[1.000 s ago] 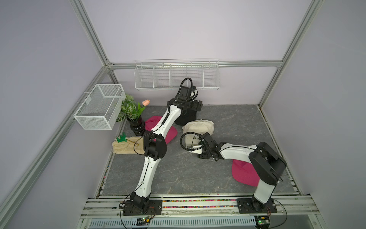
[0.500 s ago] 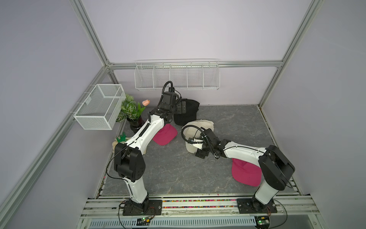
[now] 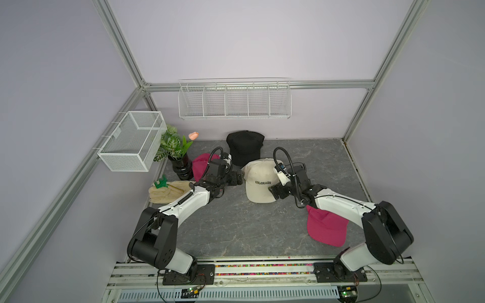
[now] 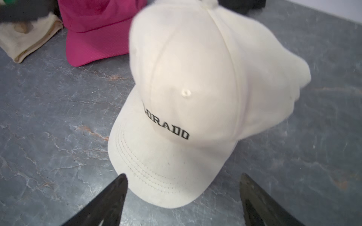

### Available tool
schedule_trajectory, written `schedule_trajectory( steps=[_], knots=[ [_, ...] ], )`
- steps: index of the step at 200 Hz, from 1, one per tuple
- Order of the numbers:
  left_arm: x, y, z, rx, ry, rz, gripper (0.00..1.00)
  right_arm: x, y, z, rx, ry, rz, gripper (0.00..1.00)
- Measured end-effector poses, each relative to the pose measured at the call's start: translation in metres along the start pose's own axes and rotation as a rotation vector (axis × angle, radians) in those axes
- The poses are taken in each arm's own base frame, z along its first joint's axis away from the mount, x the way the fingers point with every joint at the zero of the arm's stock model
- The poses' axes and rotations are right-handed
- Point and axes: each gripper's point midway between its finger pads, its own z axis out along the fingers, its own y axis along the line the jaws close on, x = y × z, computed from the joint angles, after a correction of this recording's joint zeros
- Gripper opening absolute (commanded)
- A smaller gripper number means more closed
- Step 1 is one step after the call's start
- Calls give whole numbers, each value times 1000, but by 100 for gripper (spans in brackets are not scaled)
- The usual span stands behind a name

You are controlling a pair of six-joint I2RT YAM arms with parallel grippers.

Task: Stack the baseball caps by color
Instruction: Place the baseball cap on the baseball cap, then move the baseball cap to the center of the board.

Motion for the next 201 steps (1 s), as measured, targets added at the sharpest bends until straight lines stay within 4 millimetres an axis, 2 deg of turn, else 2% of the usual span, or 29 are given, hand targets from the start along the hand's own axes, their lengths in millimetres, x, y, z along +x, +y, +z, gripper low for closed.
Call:
schedule_trajectory(
  steps=[19, 43, 76, 119, 159, 201],
  knots=[
    [22, -1, 17, 52, 58, -10, 76, 13, -12, 1, -9, 16, 113, 91],
    [38, -2, 35, 102, 106, -18, 72, 15, -19, 3, -32, -4, 193, 92],
    [52, -2, 49, 136, 147, -26, 71, 13, -15, 12, -94, -33, 222, 93],
    [66, -7, 59, 187, 184, -22, 69, 26, -12, 33, -135, -2, 262, 95],
    [62, -10, 76, 210, 197, -9, 67, 20, -10, 42, -165, -40, 275, 96],
    [58, -22, 90, 225, 207, 30, 67, 27, -13, 49, -152, -25, 310, 96]
  ],
)
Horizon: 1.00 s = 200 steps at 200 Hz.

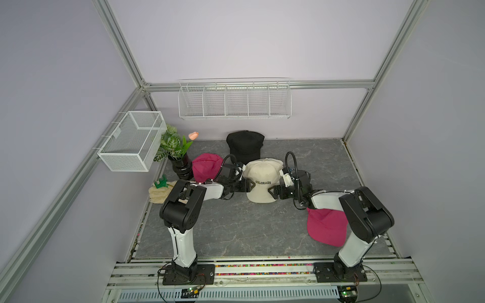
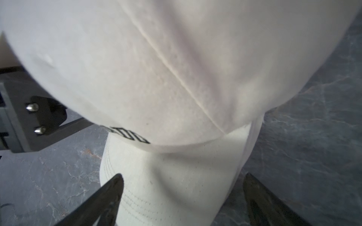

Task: Stack the baseball caps by color
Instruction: Move the baseball cap to the center of the board.

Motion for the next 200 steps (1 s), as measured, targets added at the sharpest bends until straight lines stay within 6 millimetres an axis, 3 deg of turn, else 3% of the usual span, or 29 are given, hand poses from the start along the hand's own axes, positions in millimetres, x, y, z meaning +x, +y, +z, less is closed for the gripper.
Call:
schedule_trajectory(
  steps=[39, 69, 152, 200],
  knots=[
    [-3, -12, 14, 7, 34, 38, 66, -4, -14, -2, 49, -22, 41, 100],
    [-12, -21, 27, 16, 53, 53, 66, -10, -29, -7, 85, -45, 88, 97],
    [-36, -70, 87, 68, 125, 114, 66, -31, -94, -34, 213, -120, 218, 99],
    [-57, -77, 112, 44, 133, 147, 67, -60, -119, -31, 245, -120, 255, 100]
  ],
)
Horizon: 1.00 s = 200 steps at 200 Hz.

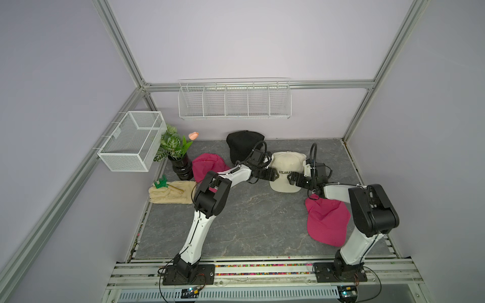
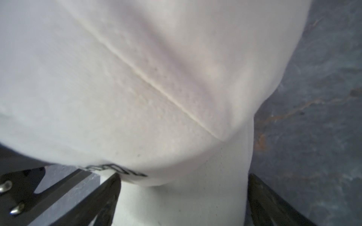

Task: Stack the baseball caps by color
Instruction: Move the baseball cap to the center of the board.

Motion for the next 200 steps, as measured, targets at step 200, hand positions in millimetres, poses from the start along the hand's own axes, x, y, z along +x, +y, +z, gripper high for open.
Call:
schedule_trajectory(
  steps=[200],
  knots=[
    [-60, 36, 4, -38, -78, -63, 89, -59, -20, 29, 22, -1, 29, 92]
  ],
)
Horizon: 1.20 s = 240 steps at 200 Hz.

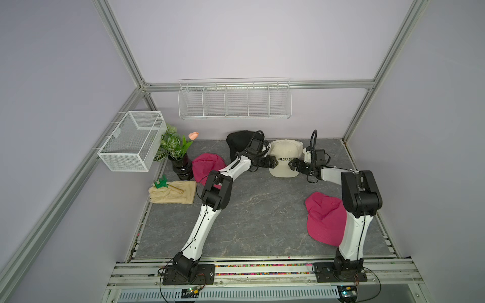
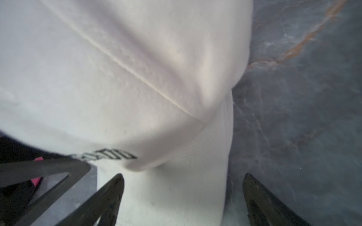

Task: Stack the baseball caps by color
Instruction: Move the baseball cap to the center of the board, then pick up the baseball cap from the center of the board.

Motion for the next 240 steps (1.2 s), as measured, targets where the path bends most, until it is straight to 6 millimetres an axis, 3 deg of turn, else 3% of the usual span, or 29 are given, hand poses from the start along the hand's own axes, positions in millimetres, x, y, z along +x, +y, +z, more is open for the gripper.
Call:
schedule_trajectory(
  steps=[17, 40, 59, 79, 108, 136, 166, 195, 232, 240],
  knots=[
    [-2, -5, -17, -19, -9, -20, 100, -6, 0, -27, 27, -36, 1, 90],
    [-11, -17, -48, -23, -52, -32, 99, -18, 3, -67, 60, -119, 0, 89],
    [-16, -29, -73, -17, -90, -34, 99, -15, 1, -95, 94, -172, 14, 89],
    [-12, -35, -97, -23, -118, -37, 99, 0, -11, -118, 149, -188, 41, 89],
    [8, -30, -126, -81, -133, -50, 99, 29, -30, -152, 260, -172, 68, 89],
    [28, -18, -154, -168, -163, -72, 99, 44, -51, -206, 392, -217, 86, 89],
    [34, -8, -175, -239, -222, -85, 99, 67, -80, -257, 529, -283, 157, 89],
    [26, -4, -182, -271, -271, -88, 99, 95, -94, -269, 587, -246, 236, 90],
    [24, 4, -185, -296, -291, -97, 100, 146, -103, -250, 579, -90, 343, 100],
    [24, 6, -185, -298, -291, -101, 100, 157, -104, -245, 572, -58, 363, 92]
  ],
)
